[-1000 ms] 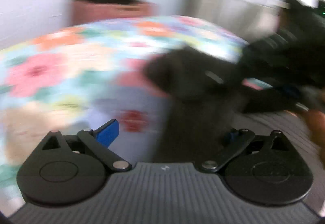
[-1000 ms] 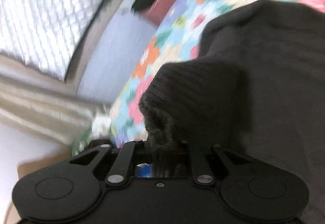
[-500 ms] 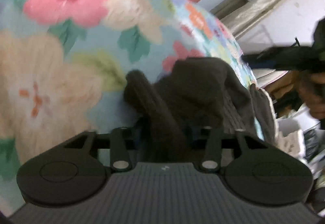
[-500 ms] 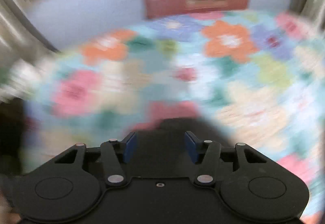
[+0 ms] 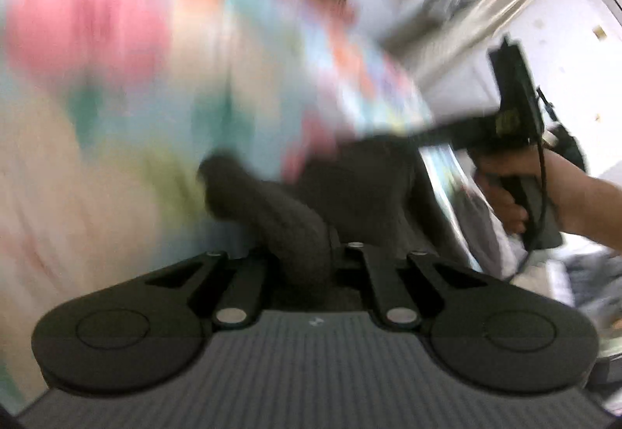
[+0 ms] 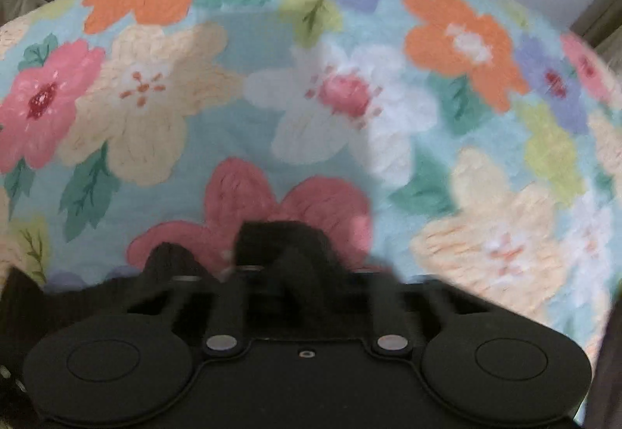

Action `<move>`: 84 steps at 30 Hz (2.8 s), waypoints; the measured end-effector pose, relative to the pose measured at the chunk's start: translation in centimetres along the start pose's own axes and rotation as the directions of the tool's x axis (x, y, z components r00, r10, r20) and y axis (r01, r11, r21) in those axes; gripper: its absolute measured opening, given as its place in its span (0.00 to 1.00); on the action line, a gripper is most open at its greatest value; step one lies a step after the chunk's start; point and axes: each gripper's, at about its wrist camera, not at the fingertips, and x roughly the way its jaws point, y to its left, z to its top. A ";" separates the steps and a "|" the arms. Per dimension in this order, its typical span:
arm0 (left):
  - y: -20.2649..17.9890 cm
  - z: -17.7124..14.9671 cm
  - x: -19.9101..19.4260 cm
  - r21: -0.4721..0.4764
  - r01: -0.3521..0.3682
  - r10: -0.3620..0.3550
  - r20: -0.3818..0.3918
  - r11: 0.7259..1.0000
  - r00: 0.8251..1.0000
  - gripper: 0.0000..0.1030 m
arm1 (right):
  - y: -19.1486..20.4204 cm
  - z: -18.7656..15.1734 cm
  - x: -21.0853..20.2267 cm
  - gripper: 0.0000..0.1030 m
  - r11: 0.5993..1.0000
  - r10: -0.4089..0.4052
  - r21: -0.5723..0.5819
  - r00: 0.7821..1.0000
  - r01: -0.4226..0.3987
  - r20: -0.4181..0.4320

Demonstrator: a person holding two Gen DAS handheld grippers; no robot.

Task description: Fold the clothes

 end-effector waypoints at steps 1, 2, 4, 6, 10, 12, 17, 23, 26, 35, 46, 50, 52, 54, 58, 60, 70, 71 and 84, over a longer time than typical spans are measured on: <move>-0.8 0.6 -1.5 0.054 -0.019 0.013 0.102 0.998 0.995 0.06 | -0.4 0.2 -1.6 0.14 1.000 -0.025 -0.008 0.998 0.025 0.062; -1.2 1.2 -2.6 0.078 -0.021 0.008 0.166 0.997 0.986 0.06 | -1.0 0.3 -3.2 0.14 0.999 -0.041 0.005 0.991 0.041 0.129; -1.0 1.9 -2.6 0.071 -0.026 0.013 0.172 0.997 0.985 0.07 | -2.8 0.3 -6.1 0.15 0.995 -0.076 0.086 0.957 0.054 0.281; -0.3 1.7 -0.7 0.058 -0.122 0.114 0.115 0.991 0.987 0.11 | -4.4 -0.1 -7.1 0.28 0.980 -0.140 0.181 0.926 0.079 0.351; 2.9 1.2 2.7 -0.061 -0.205 0.199 -0.087 0.977 0.976 0.35 | -5.8 -2.2 -8.1 0.54 0.908 -0.279 0.396 0.905 0.139 0.322; 3.5 1.3 2.1 -0.068 -0.227 0.219 -0.105 0.972 0.970 0.39 | -5.5 -4.3 -9.5 0.55 0.900 -0.259 0.426 0.904 0.097 0.340; 2.0 2.1 0.3 0.024 -0.240 0.241 -0.108 0.971 0.965 0.40 | -0.5 -13.7 -12.9 0.83 0.868 -0.350 0.458 0.889 0.191 0.294; -2.3 0.5 -3.5 0.125 -0.217 0.238 -0.181 0.968 0.954 0.49 | 7.2 -31.7 -17.5 0.83 0.812 -0.319 0.570 0.914 0.126 0.252; -4.5 -1.5 -6.3 0.175 -0.161 0.205 -0.270 0.971 0.941 0.49 | 9.5 -41.1 -19.6 0.83 0.726 -0.242 0.687 0.932 -0.010 0.269; -8.7 -5.8 -12.0 0.295 -0.038 0.123 -0.277 0.955 0.953 0.75 | 13.0 -54.9 -18.4 0.83 0.565 -0.286 0.825 0.942 0.019 0.175; -10.7 -13.7 -9.5 0.355 -0.069 0.220 -0.406 0.932 0.887 0.83 | 13.3 -54.7 -15.1 0.83 0.498 -0.077 0.821 0.929 -0.279 0.363; -11.1 -15.6 -8.5 0.421 -0.131 0.316 -0.409 0.898 0.856 0.92 | 14.7 -53.5 -14.2 0.83 0.552 -0.024 0.772 0.920 -0.314 0.392; -11.5 -15.9 -8.1 0.438 -0.120 0.323 -0.425 0.891 0.846 1.00 | 15.3 -53.1 -14.3 0.77 0.581 -0.024 0.753 0.918 -0.309 0.395; -11.8 -16.2 -7.8 0.455 -0.124 0.339 -0.427 0.882 0.838 1.00 | 15.6 -53.0 -14.4 0.71 0.582 -0.020 0.747 0.913 -0.321 0.407; -11.2 -16.7 -7.7 0.430 -0.131 0.325 -0.416 0.893 0.850 0.95 | 15.0 -52.6 -14.1 0.21 0.568 0.016 0.728 0.889 -0.384 0.457; -11.0 -16.6 -8.0 0.428 -0.147 0.327 -0.384 0.892 0.864 0.71 | 14.8 -51.8 -14.0 0.16 0.570 0.028 0.719 0.884 -0.397 0.466; -11.7 -11.9 -13.9 0.350 -0.050 0.123 -0.189 0.935 0.974 0.06 | 15.5 -51.7 -18.1 0.10 0.541 0.156 0.623 0.795 -0.565 0.586; -11.5 -12.0 -13.9 0.337 -0.058 0.130 -0.195 0.940 0.972 0.06 | 15.7 -51.4 -18.1 0.10 0.551 0.160 0.620 0.800 -0.558 0.578; -9.4 -13.0 -13.0 0.381 -0.230 0.332 -0.228 0.896 0.915 0.48 | 19.9 -49.2 -15.5 0.48 0.643 0.253 0.592 0.864 -0.486 0.436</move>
